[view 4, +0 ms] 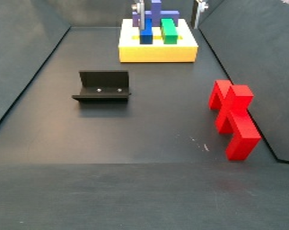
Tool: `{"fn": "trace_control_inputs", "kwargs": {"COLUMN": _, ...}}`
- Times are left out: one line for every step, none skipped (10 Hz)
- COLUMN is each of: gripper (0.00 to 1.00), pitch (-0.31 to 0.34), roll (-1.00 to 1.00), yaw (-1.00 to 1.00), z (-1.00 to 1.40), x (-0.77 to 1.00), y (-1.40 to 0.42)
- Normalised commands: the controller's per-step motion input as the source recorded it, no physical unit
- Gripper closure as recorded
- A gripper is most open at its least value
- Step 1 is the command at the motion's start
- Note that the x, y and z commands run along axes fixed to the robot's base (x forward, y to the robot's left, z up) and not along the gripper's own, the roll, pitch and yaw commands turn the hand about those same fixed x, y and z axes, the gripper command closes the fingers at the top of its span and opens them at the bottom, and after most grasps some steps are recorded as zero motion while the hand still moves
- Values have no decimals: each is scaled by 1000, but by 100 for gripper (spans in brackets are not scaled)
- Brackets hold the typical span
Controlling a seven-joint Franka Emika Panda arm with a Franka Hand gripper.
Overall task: Pick up the red object. Move up. Move to above the board. Insert the red object.
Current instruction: Pick up the red object.
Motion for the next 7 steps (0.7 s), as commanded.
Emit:
{"fn": "trace_control_inputs", "kwargs": {"gripper": 0, "pitch": 0, "roll": 17, "yaw": -380, "z": -137, "x": -386, "y": 303}}
{"fn": "trace_control_inputs", "kwargs": {"gripper": 0, "pitch": -20, "roll": 0, "yaw": -551, "z": -137, "x": -497, "y": 383}}
{"fn": "trace_control_inputs", "kwargs": {"gripper": 0, "pitch": -24, "roll": 0, "yaw": -620, "z": -123, "x": -477, "y": 320}}
{"fn": "trace_control_inputs", "kwargs": {"gripper": 0, "pitch": -26, "roll": 0, "yaw": -680, "z": -123, "x": -454, "y": 266}}
{"fn": "trace_control_inputs", "kwargs": {"gripper": 0, "pitch": -26, "roll": 0, "yaw": -871, "z": -129, "x": -371, "y": 77}}
{"fn": "trace_control_inputs", "kwargs": {"gripper": 0, "pitch": -36, "roll": 0, "yaw": -906, "z": -120, "x": -320, "y": 51}}
{"fn": "trace_control_inputs", "kwargs": {"gripper": 0, "pitch": -40, "roll": 0, "yaw": -926, "z": -146, "x": -286, "y": 37}}
